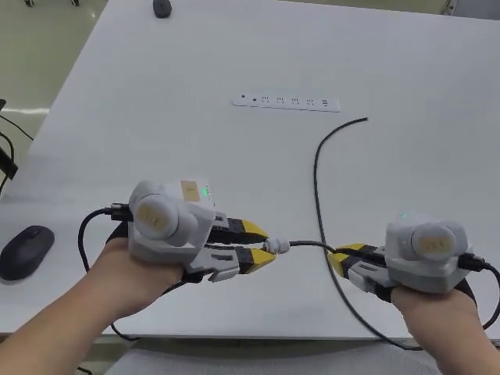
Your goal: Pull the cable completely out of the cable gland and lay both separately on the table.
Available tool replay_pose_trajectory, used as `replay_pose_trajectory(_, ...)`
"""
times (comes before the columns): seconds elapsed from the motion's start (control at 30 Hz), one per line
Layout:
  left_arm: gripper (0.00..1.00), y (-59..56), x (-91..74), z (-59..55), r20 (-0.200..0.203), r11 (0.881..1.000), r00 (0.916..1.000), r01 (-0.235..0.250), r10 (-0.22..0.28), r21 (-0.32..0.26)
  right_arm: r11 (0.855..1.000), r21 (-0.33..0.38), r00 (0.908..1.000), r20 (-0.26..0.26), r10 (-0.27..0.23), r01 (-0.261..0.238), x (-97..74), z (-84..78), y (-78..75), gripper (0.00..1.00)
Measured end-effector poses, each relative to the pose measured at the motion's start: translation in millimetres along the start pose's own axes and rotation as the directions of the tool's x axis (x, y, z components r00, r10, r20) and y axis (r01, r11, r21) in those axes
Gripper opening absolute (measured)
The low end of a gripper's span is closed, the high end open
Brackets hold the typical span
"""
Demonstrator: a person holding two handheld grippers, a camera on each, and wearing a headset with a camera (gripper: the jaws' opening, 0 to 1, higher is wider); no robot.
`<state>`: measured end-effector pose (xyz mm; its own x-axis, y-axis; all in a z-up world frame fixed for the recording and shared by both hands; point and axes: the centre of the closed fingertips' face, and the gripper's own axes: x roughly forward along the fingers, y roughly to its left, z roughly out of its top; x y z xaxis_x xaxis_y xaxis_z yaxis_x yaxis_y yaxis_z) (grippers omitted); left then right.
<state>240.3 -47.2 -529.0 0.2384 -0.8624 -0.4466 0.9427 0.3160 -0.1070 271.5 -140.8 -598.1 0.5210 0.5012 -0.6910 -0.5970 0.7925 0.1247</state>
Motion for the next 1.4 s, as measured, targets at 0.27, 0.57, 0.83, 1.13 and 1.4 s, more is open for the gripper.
replay_pose_trajectory(0.27, 0.15, 1.6, -0.9, -1.5, -0.003, 1.000, 1.0000, -0.006, 0.006, -0.010, 0.999, -0.043, 0.9998, 0.017, -0.005, 0.006, 0.2, 4.9, -0.4, 0.05)
replay_pose_trajectory(0.57, 0.15, 2.4, 0.2, -0.5, -0.004, 1.000, 1.0000, -0.006, 0.006, -0.006, 0.982, -0.186, 0.9989, 0.047, -0.003, 0.012, -9.1, 18.3, 3.4, 0.12)
replay_pose_trajectory(0.83, 0.15, 1.8, 3.6, -0.4, -0.007, 1.000, 1.0000, -0.001, 0.001, -0.007, 0.880, -0.475, 0.9966, 0.071, 0.044, -0.005, -15.8, 41.7, 39.3, 0.18)
replay_pose_trajectory(1.13, 0.15, 1.0, 4.3, -0.3, -0.010, 1.000, 0.9999, 0.004, -0.004, -0.006, 0.751, -0.659, 0.9945, 0.046, 0.094, -0.041, -13.2, 50.6, 70.8, 0.14)
replay_pose_trajectory(1.4, 0.15, 0.3, 3.4, -1.9, -0.012, 1.000, 0.9999, 0.006, -0.006, -0.003, 0.701, -0.710, 0.9918, 0.021, 0.126, -0.074, -9.4, 51.1, 80.3, 0.06)
